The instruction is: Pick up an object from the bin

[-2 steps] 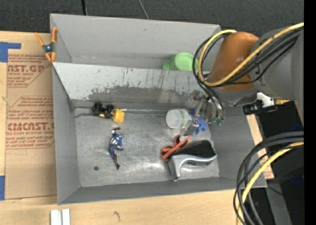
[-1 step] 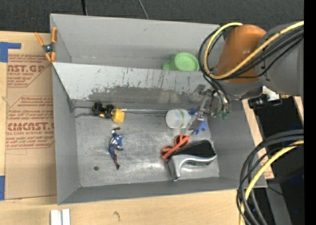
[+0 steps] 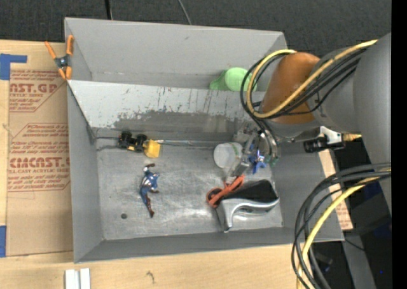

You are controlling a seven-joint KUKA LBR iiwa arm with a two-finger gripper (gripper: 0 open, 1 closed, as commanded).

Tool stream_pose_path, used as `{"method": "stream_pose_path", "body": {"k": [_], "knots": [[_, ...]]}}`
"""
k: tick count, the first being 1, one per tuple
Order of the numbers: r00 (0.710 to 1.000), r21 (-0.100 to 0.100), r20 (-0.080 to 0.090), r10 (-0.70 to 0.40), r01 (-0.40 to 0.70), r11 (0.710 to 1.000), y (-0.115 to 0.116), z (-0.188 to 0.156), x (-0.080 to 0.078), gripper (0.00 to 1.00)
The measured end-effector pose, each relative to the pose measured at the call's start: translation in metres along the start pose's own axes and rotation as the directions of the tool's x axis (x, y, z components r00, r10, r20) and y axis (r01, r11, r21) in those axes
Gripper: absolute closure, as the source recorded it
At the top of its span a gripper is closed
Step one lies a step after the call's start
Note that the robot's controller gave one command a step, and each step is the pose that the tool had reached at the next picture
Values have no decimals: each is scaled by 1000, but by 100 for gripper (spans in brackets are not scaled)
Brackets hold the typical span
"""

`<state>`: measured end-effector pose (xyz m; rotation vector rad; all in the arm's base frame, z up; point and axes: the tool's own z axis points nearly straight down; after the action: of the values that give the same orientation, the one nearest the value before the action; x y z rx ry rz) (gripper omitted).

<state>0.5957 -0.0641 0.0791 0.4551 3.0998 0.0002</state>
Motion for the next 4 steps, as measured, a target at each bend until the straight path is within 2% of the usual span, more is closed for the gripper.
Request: {"method": "stream_pose_path", "body": {"k": [1,2,3,4], "knots": [[1000,-1,1,0,0,1000,1,0,-3,100],[1000,-1,3,0,0,1000,1,0,-3,100],[1000,0,-4,0,0,1000,2,-37,-4,100],[1000,0,-5,0,0,1000,2,-54,-4,100]]}}
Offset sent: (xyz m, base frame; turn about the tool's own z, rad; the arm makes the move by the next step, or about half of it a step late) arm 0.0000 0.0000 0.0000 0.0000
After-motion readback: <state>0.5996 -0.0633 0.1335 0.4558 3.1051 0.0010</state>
